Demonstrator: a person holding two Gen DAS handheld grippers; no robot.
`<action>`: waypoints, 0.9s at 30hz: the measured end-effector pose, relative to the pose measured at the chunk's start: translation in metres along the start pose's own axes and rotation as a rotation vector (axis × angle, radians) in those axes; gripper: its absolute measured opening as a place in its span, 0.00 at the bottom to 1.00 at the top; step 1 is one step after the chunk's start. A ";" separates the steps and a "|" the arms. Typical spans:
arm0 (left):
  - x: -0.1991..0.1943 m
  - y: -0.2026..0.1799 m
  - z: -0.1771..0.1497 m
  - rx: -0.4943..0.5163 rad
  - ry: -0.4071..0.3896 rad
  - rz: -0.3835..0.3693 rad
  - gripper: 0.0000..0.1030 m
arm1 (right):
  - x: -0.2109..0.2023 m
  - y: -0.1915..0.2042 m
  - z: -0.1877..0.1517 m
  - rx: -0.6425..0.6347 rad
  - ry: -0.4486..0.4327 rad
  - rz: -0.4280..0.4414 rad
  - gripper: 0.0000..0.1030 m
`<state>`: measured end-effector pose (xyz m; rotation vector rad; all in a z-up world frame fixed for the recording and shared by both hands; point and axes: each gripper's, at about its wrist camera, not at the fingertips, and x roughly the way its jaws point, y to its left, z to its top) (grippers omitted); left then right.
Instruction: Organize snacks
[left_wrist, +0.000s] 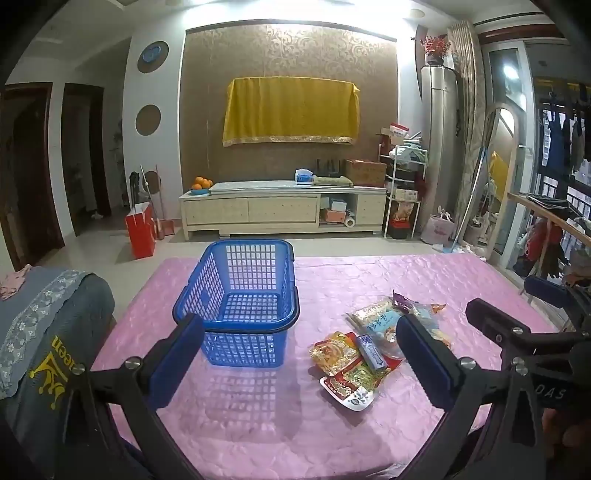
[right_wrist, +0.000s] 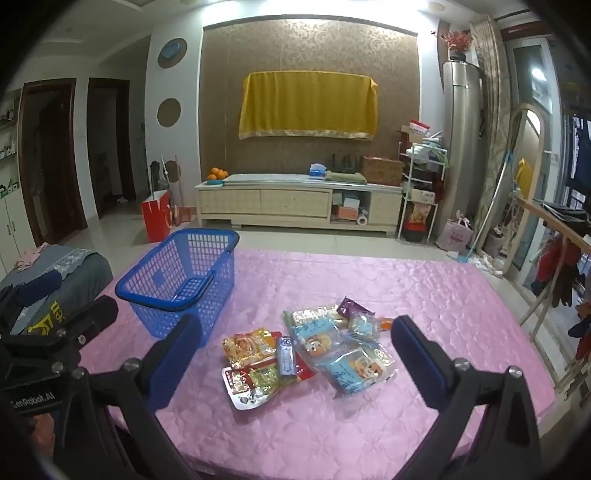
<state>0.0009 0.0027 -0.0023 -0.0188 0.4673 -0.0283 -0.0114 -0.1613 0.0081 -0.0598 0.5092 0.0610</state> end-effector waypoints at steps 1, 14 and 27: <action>0.000 0.000 0.000 0.001 0.000 0.000 1.00 | 0.000 0.000 0.000 -0.001 -0.001 -0.001 1.00; 0.004 -0.002 -0.004 0.000 -0.003 -0.002 1.00 | -0.004 0.002 0.002 -0.001 0.004 -0.006 1.00; 0.001 -0.001 -0.007 -0.004 0.000 -0.007 1.00 | -0.003 0.003 0.005 -0.002 0.023 -0.009 1.00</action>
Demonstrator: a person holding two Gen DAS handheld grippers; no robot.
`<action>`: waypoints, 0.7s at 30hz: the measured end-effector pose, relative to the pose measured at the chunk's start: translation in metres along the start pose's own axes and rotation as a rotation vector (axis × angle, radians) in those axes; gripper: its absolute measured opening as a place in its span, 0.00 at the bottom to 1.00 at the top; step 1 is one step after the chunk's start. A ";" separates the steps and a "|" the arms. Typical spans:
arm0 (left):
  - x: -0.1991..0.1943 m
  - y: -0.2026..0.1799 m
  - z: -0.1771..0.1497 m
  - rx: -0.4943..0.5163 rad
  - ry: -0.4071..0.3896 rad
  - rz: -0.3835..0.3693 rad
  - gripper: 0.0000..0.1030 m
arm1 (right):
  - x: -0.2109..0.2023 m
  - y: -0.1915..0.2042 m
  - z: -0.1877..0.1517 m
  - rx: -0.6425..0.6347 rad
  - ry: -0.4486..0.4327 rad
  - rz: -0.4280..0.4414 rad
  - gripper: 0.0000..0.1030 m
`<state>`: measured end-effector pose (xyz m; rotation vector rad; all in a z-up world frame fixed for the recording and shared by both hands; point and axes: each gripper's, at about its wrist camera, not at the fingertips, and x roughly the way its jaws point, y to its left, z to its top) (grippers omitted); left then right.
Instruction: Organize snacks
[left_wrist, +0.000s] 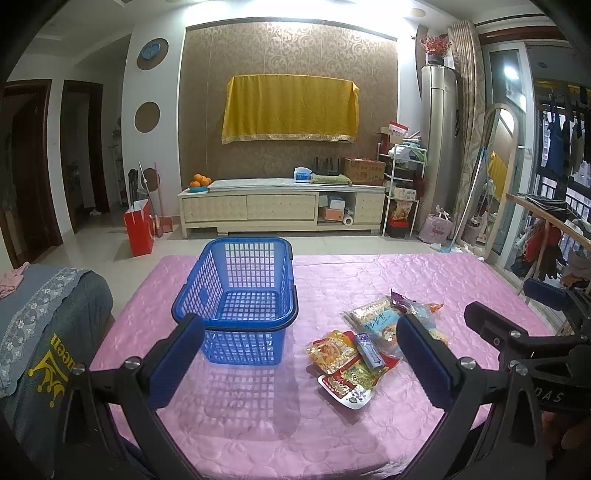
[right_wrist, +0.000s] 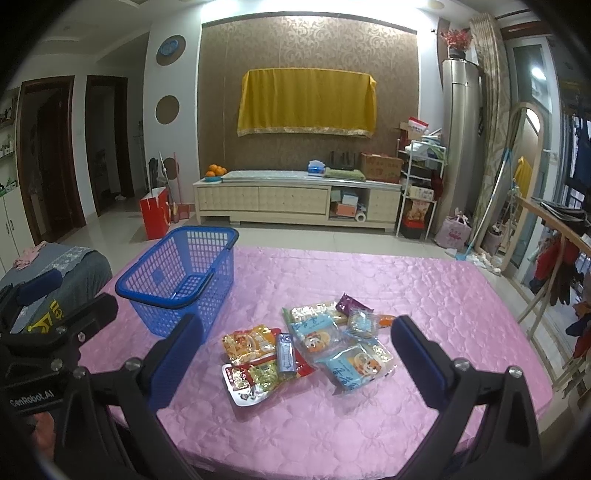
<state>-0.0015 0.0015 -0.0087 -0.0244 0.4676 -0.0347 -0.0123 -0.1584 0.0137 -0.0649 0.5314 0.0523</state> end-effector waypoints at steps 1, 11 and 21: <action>0.000 0.000 0.000 0.000 0.002 0.000 1.00 | 0.000 0.000 -0.001 -0.001 -0.001 0.001 1.00; 0.001 0.001 0.002 0.003 0.018 0.001 1.00 | 0.002 0.000 -0.004 0.003 0.010 0.007 1.00; 0.001 0.000 0.003 0.002 0.021 -0.001 1.00 | 0.005 -0.002 -0.005 0.006 0.018 0.004 1.00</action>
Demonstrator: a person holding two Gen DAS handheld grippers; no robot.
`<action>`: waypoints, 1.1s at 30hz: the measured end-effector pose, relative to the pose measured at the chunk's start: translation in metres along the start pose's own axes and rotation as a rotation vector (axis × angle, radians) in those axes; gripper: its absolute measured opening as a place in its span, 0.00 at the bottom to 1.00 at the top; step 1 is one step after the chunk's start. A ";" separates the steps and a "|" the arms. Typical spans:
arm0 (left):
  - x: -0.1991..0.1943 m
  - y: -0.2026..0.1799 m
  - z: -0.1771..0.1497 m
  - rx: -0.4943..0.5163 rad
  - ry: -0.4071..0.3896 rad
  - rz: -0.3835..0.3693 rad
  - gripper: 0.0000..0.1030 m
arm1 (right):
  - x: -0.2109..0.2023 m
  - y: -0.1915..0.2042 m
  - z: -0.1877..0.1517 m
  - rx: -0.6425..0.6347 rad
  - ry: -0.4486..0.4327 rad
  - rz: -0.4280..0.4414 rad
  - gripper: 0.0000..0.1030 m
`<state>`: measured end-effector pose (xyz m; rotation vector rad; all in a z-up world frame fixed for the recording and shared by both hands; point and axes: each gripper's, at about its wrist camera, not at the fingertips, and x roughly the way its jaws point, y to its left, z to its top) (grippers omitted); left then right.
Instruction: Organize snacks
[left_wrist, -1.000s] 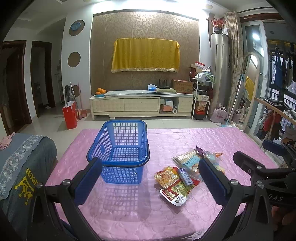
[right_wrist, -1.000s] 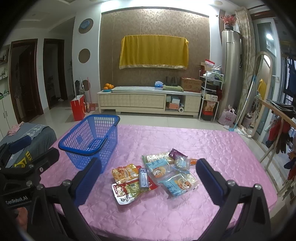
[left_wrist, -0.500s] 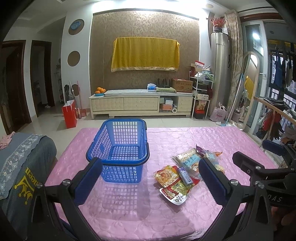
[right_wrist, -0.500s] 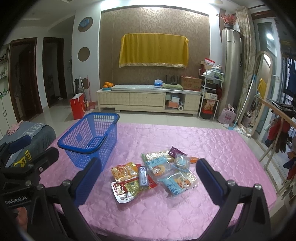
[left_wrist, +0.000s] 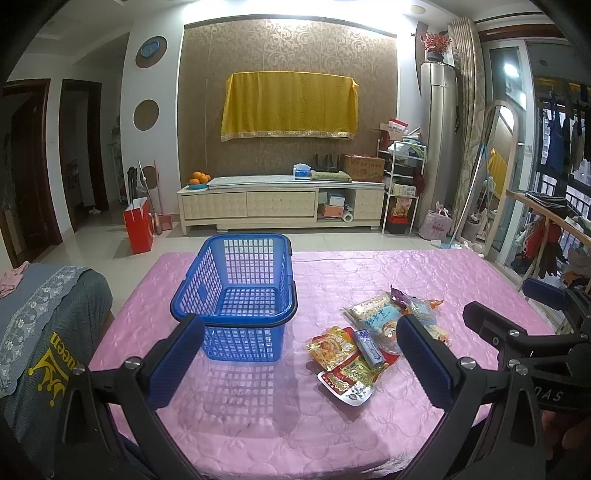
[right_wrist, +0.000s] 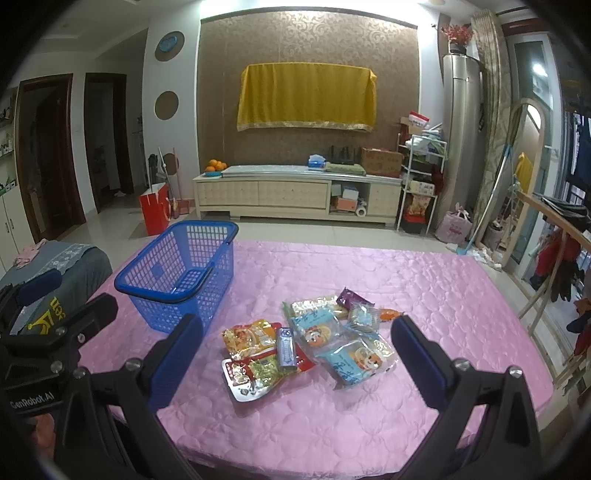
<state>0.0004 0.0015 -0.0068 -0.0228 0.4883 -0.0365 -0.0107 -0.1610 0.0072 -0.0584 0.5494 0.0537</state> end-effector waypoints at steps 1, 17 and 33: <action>0.000 0.000 0.000 0.000 0.001 0.001 1.00 | 0.000 -0.001 0.000 0.001 0.000 0.002 1.00; 0.000 -0.001 0.000 -0.002 0.000 0.001 1.00 | 0.000 -0.002 -0.002 0.006 0.010 0.004 1.00; 0.003 -0.005 0.000 0.011 0.014 -0.005 1.00 | 0.004 0.002 -0.001 -0.010 0.013 -0.004 1.00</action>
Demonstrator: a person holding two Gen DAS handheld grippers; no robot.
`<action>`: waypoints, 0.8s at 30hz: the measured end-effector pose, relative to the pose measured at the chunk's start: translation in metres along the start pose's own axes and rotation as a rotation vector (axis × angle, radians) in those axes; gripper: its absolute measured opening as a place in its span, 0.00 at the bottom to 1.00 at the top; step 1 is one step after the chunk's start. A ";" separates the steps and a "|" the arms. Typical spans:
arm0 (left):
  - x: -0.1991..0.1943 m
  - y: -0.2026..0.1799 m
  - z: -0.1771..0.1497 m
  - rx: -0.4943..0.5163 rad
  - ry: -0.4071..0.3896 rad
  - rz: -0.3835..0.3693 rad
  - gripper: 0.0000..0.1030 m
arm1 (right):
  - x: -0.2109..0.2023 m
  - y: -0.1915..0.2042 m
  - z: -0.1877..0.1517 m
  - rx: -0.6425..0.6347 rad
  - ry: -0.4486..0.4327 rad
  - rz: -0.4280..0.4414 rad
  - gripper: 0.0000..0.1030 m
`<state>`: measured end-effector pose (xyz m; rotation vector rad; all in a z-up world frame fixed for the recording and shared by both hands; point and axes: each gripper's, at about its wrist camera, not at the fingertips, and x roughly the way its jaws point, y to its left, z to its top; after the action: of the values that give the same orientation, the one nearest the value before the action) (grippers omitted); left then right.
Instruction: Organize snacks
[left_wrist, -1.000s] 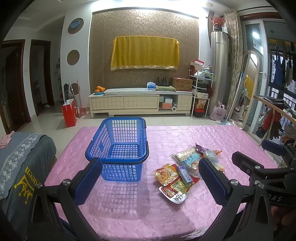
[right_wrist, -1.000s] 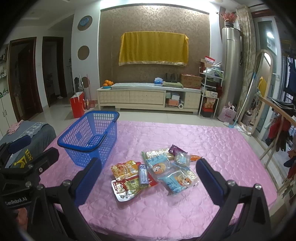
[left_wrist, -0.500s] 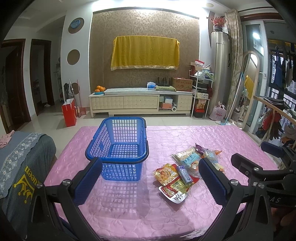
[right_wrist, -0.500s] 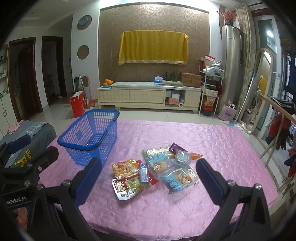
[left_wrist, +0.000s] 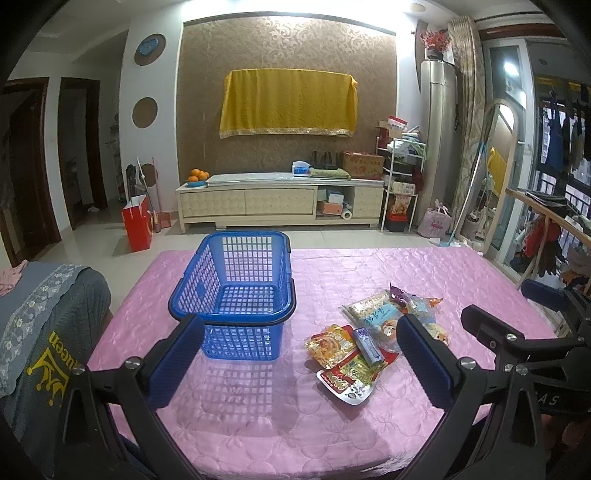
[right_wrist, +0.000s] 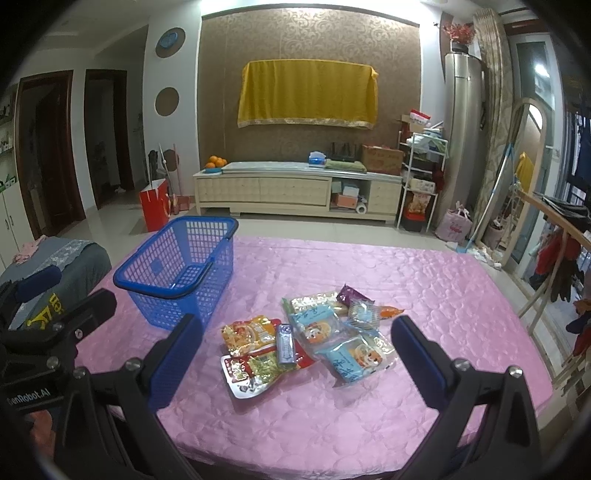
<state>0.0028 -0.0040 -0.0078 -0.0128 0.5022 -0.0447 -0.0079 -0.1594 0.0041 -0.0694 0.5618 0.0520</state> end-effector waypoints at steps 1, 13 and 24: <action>0.002 -0.001 0.001 0.007 0.003 -0.002 1.00 | 0.000 -0.001 0.000 -0.002 0.000 -0.001 1.00; 0.062 -0.027 0.014 0.093 0.127 -0.097 1.00 | 0.034 -0.046 -0.004 0.003 0.056 -0.026 1.00; 0.128 -0.047 -0.018 0.085 0.313 -0.130 1.00 | 0.098 -0.076 -0.033 -0.009 0.222 0.001 1.00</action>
<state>0.1047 -0.0570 -0.0839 0.0458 0.8120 -0.1977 0.0626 -0.2351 -0.0716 -0.0844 0.7831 0.0484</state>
